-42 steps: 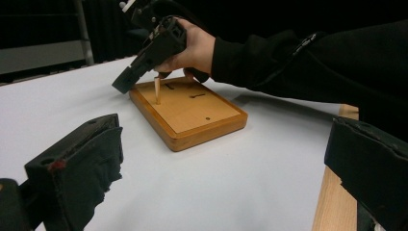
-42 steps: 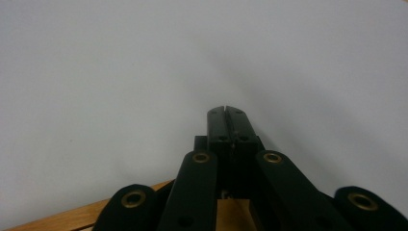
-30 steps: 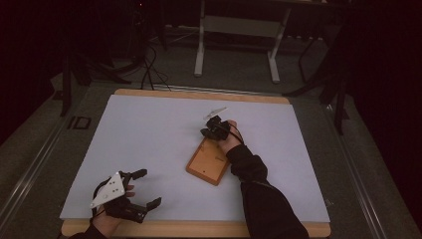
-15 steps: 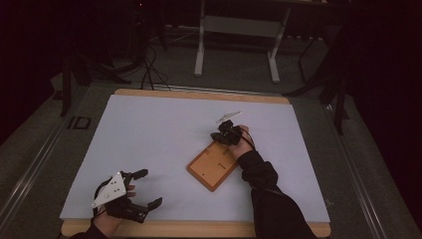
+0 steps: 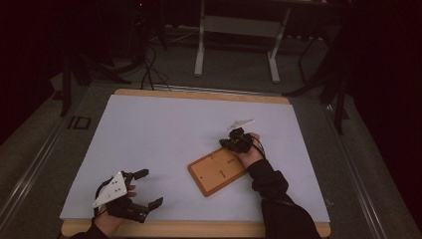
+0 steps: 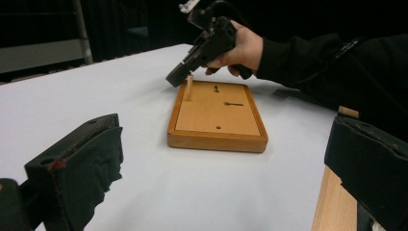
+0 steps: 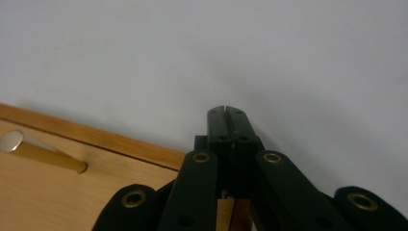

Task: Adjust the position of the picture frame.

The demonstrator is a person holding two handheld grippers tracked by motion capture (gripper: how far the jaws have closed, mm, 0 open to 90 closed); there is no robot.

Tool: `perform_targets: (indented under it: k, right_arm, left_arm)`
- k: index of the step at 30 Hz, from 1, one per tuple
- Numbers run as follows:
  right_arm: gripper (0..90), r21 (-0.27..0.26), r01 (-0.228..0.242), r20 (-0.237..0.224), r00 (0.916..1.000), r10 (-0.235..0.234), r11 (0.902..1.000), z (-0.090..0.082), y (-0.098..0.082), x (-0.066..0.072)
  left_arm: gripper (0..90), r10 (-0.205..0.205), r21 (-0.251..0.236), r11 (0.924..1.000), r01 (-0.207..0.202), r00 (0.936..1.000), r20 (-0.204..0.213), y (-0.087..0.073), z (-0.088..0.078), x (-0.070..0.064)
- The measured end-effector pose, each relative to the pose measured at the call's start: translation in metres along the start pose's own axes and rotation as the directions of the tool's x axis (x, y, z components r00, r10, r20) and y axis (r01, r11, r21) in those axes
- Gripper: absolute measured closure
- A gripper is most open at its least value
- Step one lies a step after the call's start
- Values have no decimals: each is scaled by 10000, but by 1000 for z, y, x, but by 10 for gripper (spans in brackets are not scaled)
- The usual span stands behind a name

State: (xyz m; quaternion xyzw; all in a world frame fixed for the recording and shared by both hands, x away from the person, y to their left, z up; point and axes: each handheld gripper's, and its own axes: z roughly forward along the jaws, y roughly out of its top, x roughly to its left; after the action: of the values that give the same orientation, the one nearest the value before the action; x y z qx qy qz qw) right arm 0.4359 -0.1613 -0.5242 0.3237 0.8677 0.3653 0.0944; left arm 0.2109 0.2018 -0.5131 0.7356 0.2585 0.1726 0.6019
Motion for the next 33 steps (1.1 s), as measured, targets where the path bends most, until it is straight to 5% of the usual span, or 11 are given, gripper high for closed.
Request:
perform_targets:
  k: [20,33]
  right_arm:
    - [900,-243,-956,-374,9948,946,9951,-38,-46,17]
    - [900,-353,-955,-528,9942,935,9948,-48,-57,31]
  left_arm:
    - [1,2,106,9999,-2,10000,57,0,4,0]
    - [1,57,162,9999,-58,10000,72,0,5,-1]
